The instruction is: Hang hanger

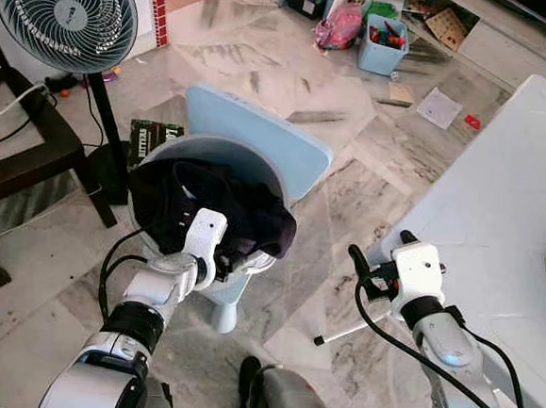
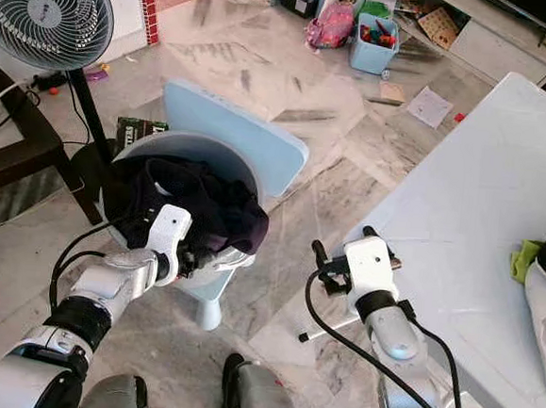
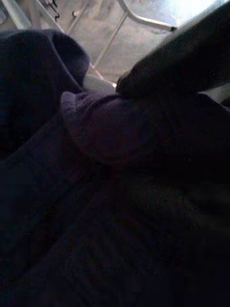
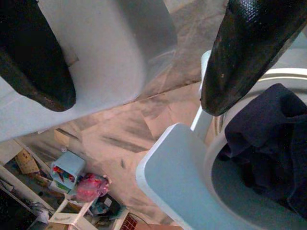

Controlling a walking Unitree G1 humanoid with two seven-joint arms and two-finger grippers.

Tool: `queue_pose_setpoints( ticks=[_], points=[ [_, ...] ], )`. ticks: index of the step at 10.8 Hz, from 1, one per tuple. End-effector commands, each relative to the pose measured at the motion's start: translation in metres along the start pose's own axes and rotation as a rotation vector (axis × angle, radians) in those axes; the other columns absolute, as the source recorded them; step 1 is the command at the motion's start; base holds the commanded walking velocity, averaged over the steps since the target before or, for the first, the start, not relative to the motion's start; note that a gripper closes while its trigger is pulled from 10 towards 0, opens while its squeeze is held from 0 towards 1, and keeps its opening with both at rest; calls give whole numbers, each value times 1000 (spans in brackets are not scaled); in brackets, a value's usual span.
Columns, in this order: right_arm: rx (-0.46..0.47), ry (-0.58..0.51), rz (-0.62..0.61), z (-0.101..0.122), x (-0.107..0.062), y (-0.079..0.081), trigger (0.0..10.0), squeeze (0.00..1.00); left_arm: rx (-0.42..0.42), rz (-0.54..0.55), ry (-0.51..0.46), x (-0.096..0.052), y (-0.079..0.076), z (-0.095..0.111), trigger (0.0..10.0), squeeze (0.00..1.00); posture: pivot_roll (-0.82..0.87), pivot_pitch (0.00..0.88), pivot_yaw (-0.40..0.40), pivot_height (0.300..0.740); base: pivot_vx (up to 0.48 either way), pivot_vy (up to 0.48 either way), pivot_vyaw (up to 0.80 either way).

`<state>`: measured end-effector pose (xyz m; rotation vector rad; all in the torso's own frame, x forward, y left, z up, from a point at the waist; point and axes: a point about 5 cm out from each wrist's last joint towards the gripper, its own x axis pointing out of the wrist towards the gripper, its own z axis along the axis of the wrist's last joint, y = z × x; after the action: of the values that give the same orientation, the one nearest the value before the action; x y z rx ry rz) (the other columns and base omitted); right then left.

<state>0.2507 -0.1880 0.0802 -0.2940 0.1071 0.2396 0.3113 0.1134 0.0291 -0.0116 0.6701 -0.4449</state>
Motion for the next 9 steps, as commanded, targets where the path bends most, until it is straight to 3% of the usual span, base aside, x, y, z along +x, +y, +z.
queue_pose_setpoints(
  ticks=[1, 7, 9],
  points=[
    [3, 28, -1, -6, 0, 0, 10000, 0, 27, 6, 0, 2, -1, 2, 0, 0, -96, 154, -116, 740, 0, 0, 0],
    [4, 17, 0, -6, 8, 2, 10000, 0, 75, 3, -19, 2, -1, 1, 0, 0, -78, 128, -118, 740, 0, 0, 0],
    [9, 15, 1, -7, 12, 4, 10000, 0, 123, 42, -85, 0, 3, 11, 0, 0, -61, 108, -120, 740, 0, 0, 0]
  ],
)
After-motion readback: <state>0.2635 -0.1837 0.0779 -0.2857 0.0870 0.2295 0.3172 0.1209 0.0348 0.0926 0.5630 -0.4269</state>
